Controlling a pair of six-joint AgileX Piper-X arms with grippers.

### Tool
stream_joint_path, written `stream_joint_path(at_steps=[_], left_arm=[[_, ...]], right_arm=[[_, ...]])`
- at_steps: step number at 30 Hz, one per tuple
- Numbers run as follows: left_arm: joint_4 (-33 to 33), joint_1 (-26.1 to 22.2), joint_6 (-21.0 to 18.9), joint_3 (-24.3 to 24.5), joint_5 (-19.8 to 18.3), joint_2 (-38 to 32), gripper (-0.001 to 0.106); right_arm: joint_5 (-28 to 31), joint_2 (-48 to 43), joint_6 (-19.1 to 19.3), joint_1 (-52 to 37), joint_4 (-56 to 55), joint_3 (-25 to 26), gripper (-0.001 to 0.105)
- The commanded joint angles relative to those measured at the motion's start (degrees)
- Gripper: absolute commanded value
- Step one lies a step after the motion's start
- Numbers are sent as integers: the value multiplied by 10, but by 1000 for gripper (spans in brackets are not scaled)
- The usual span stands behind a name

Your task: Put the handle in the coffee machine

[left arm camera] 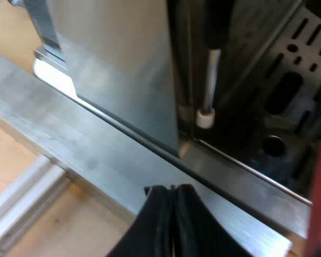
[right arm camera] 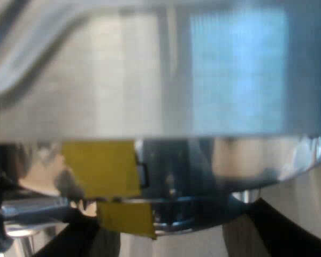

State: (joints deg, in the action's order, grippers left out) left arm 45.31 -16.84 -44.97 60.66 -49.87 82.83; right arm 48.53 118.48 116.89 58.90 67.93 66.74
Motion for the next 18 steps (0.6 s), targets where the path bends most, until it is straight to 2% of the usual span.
stream_joint_path(at_steps=[1, 6, 14, 18], left_arm=[[64, -1, 48, 6, -1, -5, 1], [109, -1, 72, 6, -11, -11, 1], [121, -1, 80, 6, -19, -47, 1], [154, -1, 80, 6, -37, -59, 1]], right_arm=[[-14, -18, 2, 0, 55, 10, 46], [-14, -18, 2, 0, 55, 10, 46], [-14, -18, 2, 0, 55, 10, 46], [-14, -18, 2, 0, 55, 10, 46]])
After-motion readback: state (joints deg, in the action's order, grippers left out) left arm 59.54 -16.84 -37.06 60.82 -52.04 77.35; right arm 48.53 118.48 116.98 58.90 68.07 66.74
